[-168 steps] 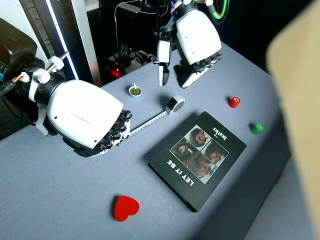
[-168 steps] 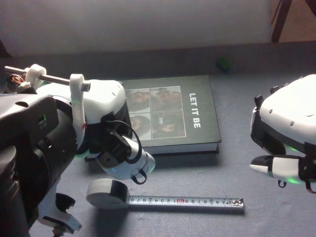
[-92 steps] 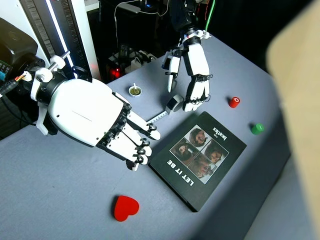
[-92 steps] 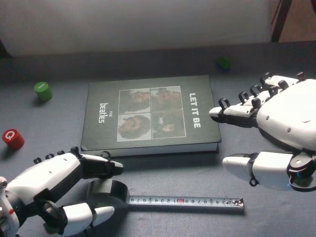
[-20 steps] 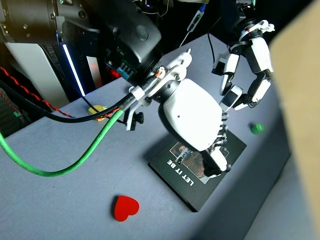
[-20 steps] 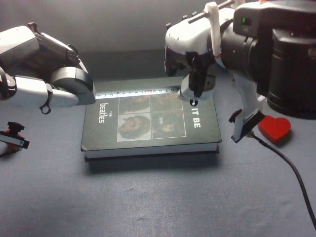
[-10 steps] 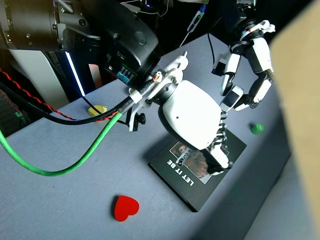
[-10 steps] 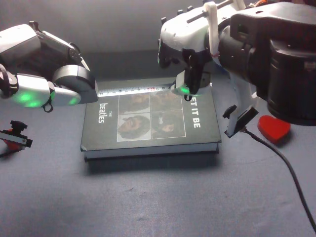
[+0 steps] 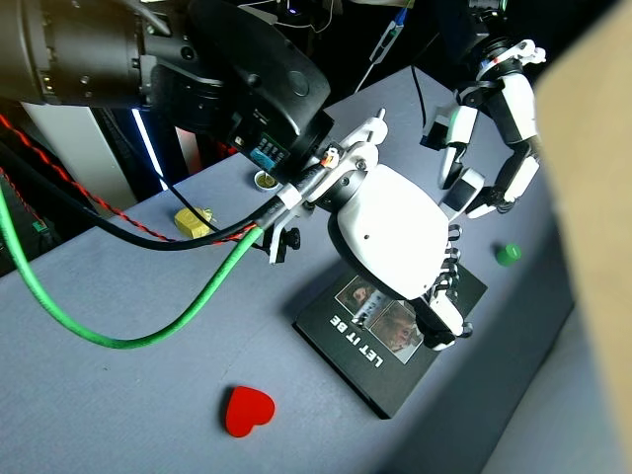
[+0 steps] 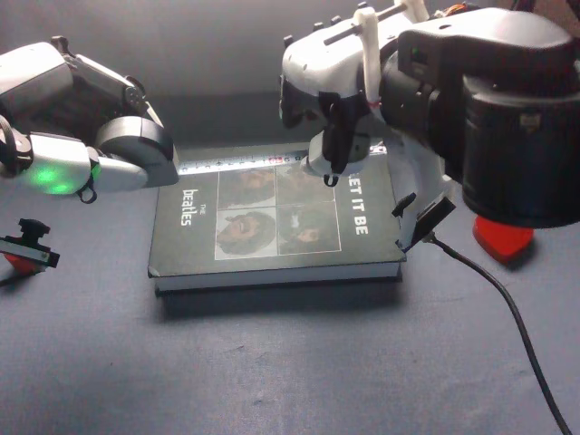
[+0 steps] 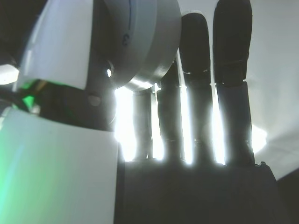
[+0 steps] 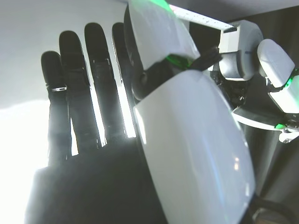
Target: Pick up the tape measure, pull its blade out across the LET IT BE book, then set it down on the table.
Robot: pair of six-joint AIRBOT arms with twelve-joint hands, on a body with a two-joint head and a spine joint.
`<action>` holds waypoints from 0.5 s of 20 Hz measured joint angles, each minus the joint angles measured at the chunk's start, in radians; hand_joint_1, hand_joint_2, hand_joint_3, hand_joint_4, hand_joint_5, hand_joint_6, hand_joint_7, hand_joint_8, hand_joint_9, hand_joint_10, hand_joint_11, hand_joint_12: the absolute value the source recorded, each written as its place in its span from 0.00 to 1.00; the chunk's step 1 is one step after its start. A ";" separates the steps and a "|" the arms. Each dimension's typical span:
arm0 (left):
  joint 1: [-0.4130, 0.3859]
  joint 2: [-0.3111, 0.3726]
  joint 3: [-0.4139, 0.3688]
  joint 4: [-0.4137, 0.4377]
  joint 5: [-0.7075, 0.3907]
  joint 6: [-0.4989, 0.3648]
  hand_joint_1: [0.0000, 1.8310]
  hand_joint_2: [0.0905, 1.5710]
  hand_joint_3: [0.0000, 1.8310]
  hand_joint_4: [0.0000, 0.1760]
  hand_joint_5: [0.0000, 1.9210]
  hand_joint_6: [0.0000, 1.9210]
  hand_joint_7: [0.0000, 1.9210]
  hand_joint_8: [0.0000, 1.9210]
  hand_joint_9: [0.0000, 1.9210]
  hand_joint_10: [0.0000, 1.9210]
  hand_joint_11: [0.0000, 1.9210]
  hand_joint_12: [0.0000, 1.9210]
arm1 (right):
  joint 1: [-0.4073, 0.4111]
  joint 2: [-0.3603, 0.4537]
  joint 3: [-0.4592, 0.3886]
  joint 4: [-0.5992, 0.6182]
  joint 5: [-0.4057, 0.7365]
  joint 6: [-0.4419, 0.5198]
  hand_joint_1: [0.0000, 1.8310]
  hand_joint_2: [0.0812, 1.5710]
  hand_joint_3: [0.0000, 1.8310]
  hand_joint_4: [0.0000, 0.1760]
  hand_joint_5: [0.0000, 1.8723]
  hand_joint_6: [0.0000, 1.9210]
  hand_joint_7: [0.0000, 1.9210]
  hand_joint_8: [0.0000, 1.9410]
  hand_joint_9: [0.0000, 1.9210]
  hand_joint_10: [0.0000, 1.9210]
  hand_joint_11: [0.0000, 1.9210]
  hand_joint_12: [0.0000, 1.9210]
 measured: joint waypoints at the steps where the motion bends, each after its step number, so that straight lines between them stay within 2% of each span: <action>1: 0.000 -0.001 0.000 0.001 0.000 0.000 0.75 0.69 0.00 0.00 0.48 0.46 0.52 0.53 0.47 0.67 0.48 0.56 | -0.004 -0.002 0.003 0.004 -0.002 0.003 0.57 0.71 0.00 0.00 0.38 0.00 0.38 0.00 0.35 0.00 0.13 0.47; 6: 0.000 -0.001 0.000 0.000 0.000 -0.001 0.75 0.69 0.00 0.00 0.48 0.46 0.51 0.53 0.48 0.67 0.49 0.57 | -0.011 -0.011 0.043 0.000 -0.005 0.007 0.57 0.71 0.00 0.00 0.38 0.00 0.38 0.00 0.36 0.01 0.18 0.49; 10: 0.000 -0.001 0.000 -0.002 0.000 -0.003 0.75 0.69 0.00 0.00 0.48 0.46 0.51 0.53 0.48 0.67 0.49 0.58 | -0.018 -0.012 0.048 0.002 -0.011 0.008 0.56 0.71 0.00 0.00 0.38 0.00 0.39 0.00 0.36 0.01 0.17 0.48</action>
